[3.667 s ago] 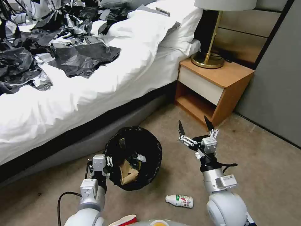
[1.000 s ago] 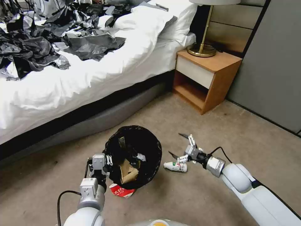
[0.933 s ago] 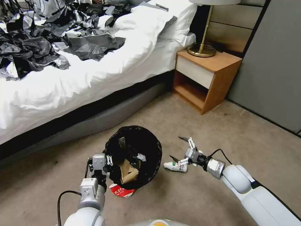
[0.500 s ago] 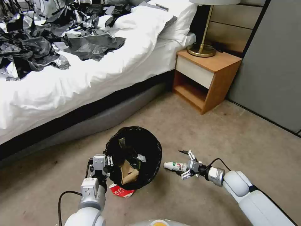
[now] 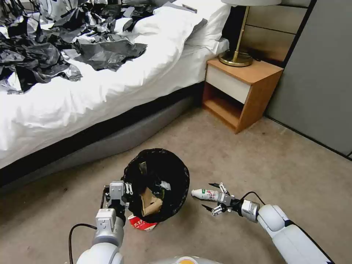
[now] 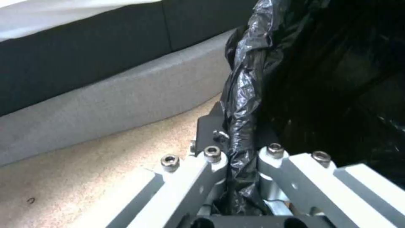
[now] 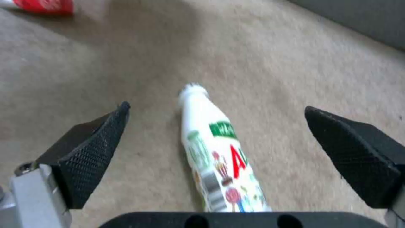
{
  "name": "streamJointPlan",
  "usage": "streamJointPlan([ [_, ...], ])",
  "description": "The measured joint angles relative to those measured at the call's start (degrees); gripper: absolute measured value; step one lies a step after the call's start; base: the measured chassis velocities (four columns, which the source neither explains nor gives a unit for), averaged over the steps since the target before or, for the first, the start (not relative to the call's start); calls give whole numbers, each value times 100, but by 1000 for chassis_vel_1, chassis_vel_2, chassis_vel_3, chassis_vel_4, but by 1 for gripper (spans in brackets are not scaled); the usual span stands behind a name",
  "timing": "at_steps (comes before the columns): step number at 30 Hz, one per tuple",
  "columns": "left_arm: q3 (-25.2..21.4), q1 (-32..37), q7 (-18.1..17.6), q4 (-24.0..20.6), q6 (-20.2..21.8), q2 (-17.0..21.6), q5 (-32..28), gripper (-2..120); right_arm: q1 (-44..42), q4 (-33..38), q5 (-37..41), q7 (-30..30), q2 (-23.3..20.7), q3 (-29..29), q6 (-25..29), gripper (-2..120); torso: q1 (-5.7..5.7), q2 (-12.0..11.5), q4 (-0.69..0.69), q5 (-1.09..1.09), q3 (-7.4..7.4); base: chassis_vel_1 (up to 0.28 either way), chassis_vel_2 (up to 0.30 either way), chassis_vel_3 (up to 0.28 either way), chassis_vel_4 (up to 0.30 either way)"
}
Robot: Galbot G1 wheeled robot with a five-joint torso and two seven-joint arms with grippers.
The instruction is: Pick up the trash bin, then pick up the garbage from the floor and place it into the trash bin.
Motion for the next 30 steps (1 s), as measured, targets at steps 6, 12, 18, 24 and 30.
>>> streamJointPlan([
  [6,8,11,0,12,-5,-5,20,1,185,-486,-45,126,185,30,43,100,0,0,0,1,0,0,0,0,0],
  [12,11,37,-1,18,-10,-13,44,1,349,-790,-72,161,351,24,93,100,0,0,0,1,0,0,0,0,0],
  [18,12,50,0,39,-16,-31,70,1,533,-1082,-155,164,536,-44,142,100,0,0,0,0,0,0,0,0,0],
  [24,8,52,1,62,-20,-39,74,1,667,-1336,-245,164,634,-64,166,100,0,0,0,-1,0,0,0,0,0],
  [30,3,45,1,101,-25,-43,74,1,737,-1698,-294,161,729,-38,178,100,0,0,0,0,0,0,0,0,0],
])
